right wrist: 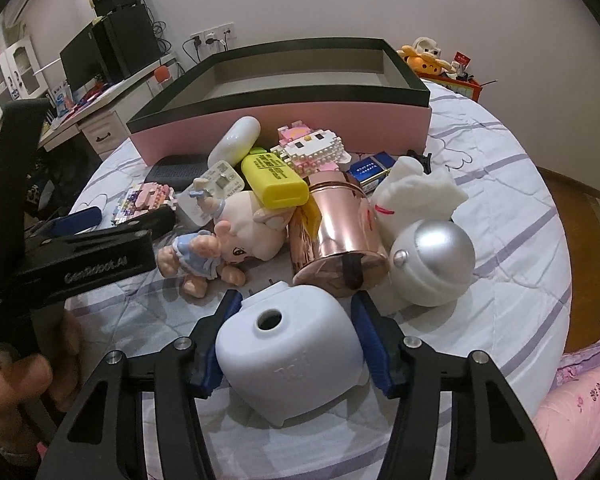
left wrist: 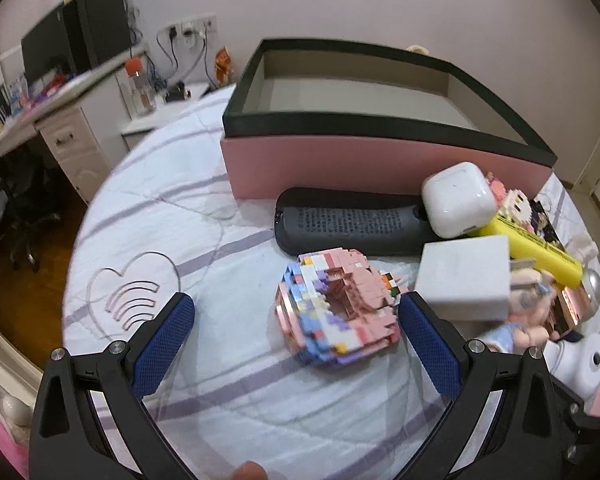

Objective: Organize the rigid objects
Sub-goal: 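Grasp the pixel-block donut with the left tool while the right tool grasps the white lamp, then carry both held objects over the box and open both tools to drop them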

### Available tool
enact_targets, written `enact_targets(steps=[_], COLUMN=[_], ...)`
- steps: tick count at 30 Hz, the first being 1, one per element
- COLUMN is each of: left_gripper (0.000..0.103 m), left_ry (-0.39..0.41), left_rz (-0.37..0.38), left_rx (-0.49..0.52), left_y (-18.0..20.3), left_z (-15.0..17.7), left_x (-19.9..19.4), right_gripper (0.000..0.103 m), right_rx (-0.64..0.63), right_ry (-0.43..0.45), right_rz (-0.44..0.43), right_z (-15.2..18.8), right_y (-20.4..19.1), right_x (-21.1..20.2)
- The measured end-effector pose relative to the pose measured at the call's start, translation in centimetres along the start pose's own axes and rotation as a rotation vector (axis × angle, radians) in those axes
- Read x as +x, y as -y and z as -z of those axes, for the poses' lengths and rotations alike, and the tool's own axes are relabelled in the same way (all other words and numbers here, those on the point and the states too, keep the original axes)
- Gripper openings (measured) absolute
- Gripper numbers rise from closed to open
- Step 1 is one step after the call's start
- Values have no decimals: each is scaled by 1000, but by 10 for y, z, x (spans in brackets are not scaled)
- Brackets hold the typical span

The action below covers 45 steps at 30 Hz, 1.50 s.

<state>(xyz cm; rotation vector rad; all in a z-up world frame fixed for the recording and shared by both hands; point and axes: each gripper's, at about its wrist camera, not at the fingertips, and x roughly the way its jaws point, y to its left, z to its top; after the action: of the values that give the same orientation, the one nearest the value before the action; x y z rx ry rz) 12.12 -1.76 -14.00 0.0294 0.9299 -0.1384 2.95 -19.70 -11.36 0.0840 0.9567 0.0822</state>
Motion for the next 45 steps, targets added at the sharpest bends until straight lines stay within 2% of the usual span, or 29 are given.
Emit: enact_targets(steps=[2,6,9,12,13,14,17,25,31,35,39,43,45], left_gripper=[103,103,97,78,67,63,63,63,63,63,63,63,63], left_ry=[-30,-36,-28,-9,-4,1,-4,-2,46,87,132,159,157], left_rz=[-5,-15,-3,5,8,9,52,80,110,134,141,140,138], left_rx=[-2,23,20,21,19,15,-17,-36,-28,-11,9,27,27], left_y=[-1,3,-1,-5,-6,-9,-19,-30,-28,-21,-10,0,4], left_z=[-3,-5,-3,-1,0,1,3,11,-2,-24,-59,-99,-121], left_x=[7,9,6,0,-3,-6,-11,-36,-70,-86,-92,-83,-70], right_gripper=[58,58,58,58,58,58,58,56,56,56,56,56,56], right_rx=[3,7,12,15,15,17,20,22,13,-9,-50,-83,-88], right_ry=[-1,-2,-1,-2,-2,-3,-6,-2,31,77,138,182,173], right_rz=[-3,-6,-10,-21,-24,-30,-45,-82,-127,-153,-133,-80,-71], right_z=[0,1,2,4,4,4,6,5,-11,-37,-76,-130,-152], right_y=[1,1,1,1,1,1,0,-4,-10,-12,-11,-2,3], right_x=[0,-1,-2,-5,-5,-6,-8,-23,-42,-56,-63,-55,-44])
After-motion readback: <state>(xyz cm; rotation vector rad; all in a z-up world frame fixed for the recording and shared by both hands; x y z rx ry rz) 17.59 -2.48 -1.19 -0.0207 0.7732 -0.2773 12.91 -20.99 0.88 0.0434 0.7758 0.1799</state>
